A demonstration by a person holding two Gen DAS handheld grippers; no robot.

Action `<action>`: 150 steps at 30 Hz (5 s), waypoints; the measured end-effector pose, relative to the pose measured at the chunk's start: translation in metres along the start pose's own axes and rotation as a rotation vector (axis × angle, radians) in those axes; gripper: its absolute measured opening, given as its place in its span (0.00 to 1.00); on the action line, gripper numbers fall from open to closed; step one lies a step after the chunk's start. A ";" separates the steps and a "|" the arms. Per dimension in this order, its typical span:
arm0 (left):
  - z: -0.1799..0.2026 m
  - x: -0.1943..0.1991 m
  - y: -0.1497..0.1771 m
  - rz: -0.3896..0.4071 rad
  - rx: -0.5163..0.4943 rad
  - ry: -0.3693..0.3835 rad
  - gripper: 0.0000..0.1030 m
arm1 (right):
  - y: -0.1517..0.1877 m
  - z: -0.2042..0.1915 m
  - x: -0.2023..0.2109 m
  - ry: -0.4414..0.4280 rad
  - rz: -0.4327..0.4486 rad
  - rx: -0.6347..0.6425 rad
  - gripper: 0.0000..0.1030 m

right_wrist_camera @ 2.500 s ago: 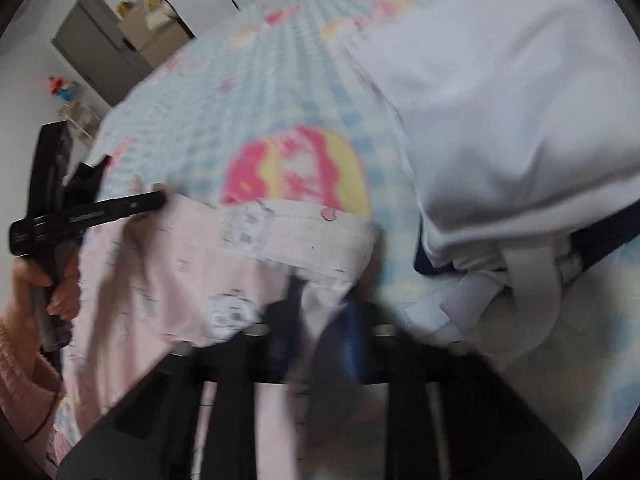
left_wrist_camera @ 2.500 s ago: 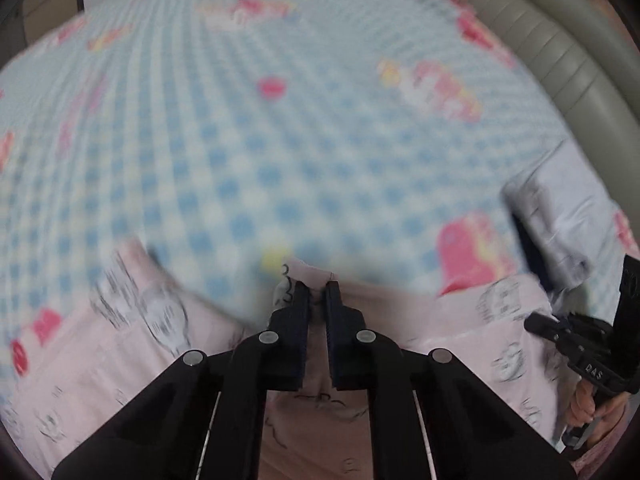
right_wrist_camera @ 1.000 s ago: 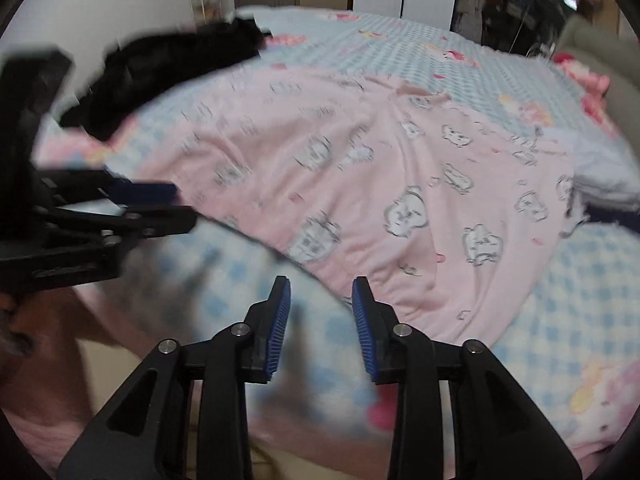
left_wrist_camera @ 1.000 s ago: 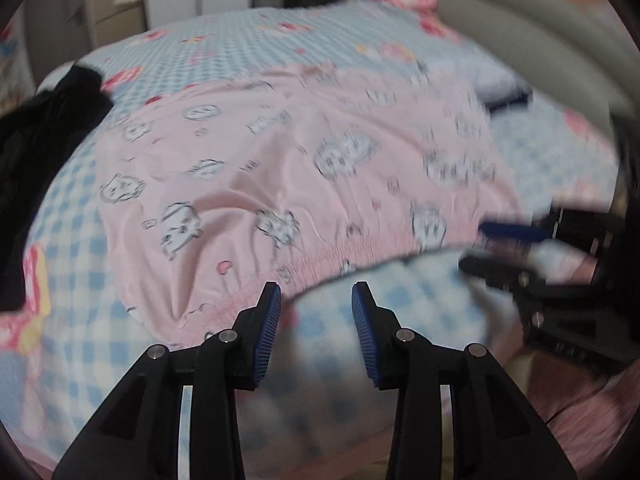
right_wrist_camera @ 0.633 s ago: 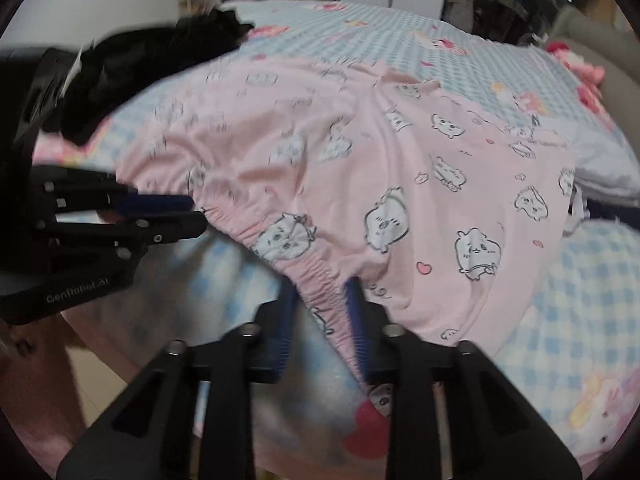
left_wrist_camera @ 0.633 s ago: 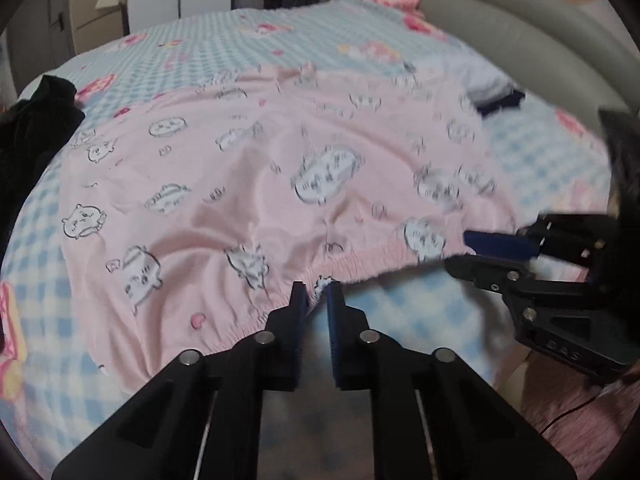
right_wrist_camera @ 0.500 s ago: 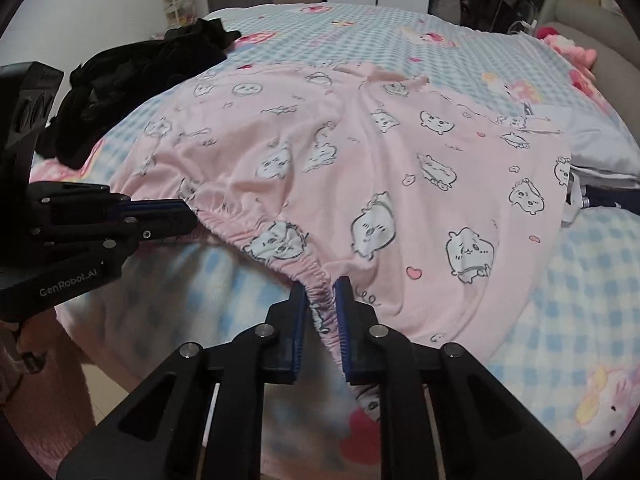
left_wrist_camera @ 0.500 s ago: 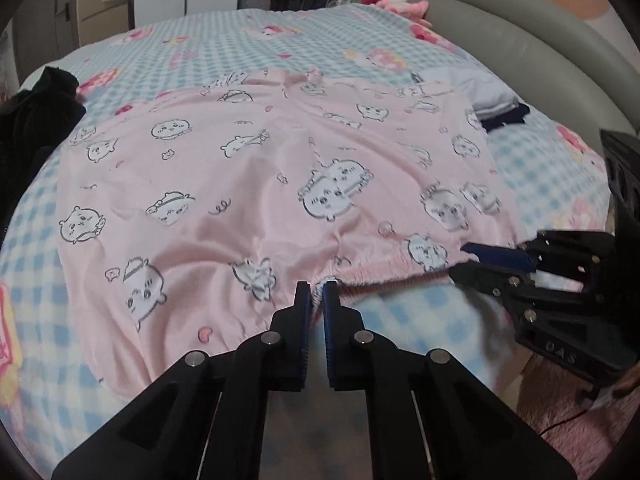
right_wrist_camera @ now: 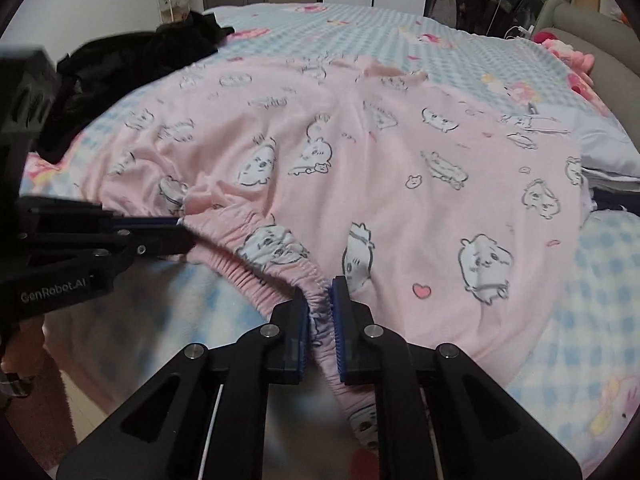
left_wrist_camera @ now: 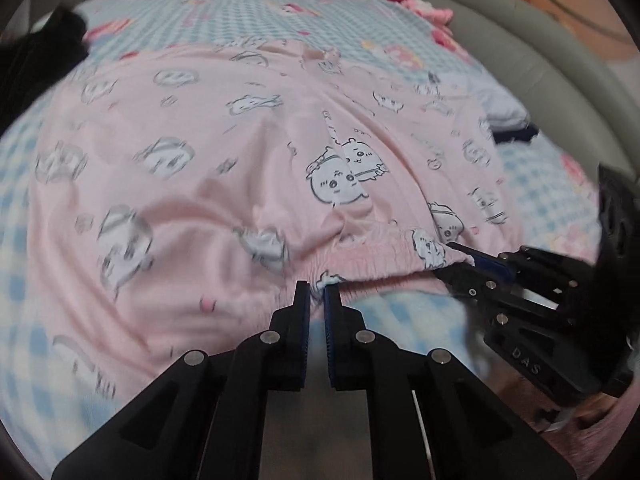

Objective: Fold clothes

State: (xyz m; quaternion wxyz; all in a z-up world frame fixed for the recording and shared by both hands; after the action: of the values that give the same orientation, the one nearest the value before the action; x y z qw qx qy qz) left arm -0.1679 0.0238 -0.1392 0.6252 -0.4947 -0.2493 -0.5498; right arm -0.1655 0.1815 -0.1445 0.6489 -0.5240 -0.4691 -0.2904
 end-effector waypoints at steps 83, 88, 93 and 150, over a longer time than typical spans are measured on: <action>-0.059 0.005 0.049 0.084 0.628 0.473 0.27 | 0.041 0.041 0.033 -0.201 0.030 -0.530 0.45; -0.059 0.018 0.031 0.125 0.574 0.387 0.28 | 0.043 0.044 0.031 -0.201 0.024 -0.522 0.45; -0.074 0.047 0.020 0.229 0.586 0.346 0.33 | 0.044 0.035 0.023 -0.204 -0.036 -0.473 0.48; 0.028 0.009 0.019 0.105 0.158 0.061 0.33 | -0.003 0.049 0.019 -0.232 0.084 -0.353 0.49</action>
State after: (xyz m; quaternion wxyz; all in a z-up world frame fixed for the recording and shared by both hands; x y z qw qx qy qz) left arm -0.1412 0.0435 -0.1276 0.6973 -0.4394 -0.2465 -0.5098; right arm -0.1752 0.2295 -0.1254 0.5001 -0.6784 -0.4605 -0.2785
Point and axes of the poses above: each gripper's, at about its wrist camera, not at the fingertips, and x roughly against the way its jaws point, z to its right, y to its underside, the point moved 3 cm from there along -x, roughly the way its jaws point, and after that the axes turned 12 degrees about -z, right-handed, at the moved point
